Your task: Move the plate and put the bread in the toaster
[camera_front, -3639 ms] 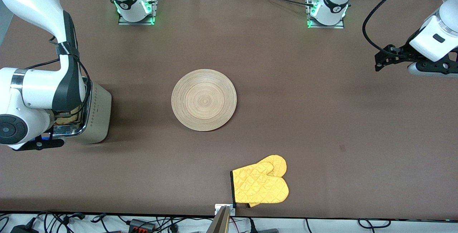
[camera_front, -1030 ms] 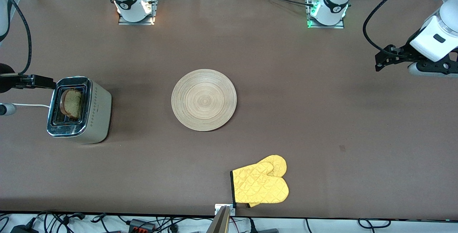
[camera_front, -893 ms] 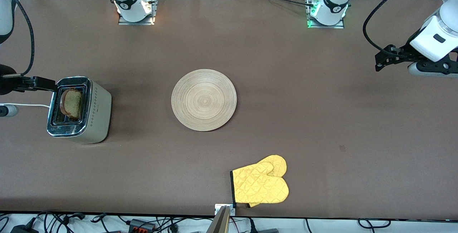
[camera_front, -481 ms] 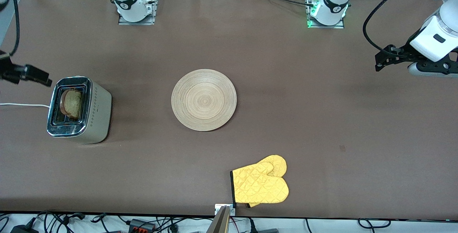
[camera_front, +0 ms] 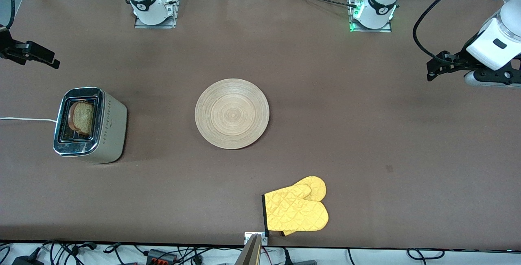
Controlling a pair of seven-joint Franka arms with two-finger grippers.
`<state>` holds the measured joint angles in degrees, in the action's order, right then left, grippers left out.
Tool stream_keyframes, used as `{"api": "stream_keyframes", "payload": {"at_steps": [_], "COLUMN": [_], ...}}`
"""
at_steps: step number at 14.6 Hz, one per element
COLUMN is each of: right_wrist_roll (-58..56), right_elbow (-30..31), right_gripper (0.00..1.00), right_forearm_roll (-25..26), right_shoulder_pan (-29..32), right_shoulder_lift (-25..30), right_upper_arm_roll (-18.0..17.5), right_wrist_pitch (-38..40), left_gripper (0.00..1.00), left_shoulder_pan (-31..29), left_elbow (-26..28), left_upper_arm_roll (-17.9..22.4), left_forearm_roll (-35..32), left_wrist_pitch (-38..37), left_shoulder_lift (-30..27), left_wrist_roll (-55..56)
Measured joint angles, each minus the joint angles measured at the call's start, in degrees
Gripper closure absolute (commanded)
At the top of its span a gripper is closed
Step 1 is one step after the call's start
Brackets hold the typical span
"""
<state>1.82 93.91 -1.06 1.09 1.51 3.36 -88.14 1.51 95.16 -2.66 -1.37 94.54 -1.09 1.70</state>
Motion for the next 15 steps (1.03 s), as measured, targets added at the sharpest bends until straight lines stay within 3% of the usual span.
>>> {"api": "stream_keyframes", "payload": {"at_steps": [15], "right_wrist_roll": [-0.21], "right_elbow": [1.61], "right_gripper": [0.00], "right_forearm_roll": [1.39], "right_shoulder_pan": [1.31], "right_shoulder_lift": [0.57], "right_upper_arm_roll": [-0.85], "right_wrist_pitch": [-2.45], "left_gripper": [0.00], "left_shoulder_pan": [0.00], "left_elbow": [0.00], "left_upper_arm_roll": [0.00], "left_forearm_roll": [0.00], "left_wrist_pitch": [0.00], "left_shoulder_lift": [0.00], "left_wrist_roll": [0.00]}}
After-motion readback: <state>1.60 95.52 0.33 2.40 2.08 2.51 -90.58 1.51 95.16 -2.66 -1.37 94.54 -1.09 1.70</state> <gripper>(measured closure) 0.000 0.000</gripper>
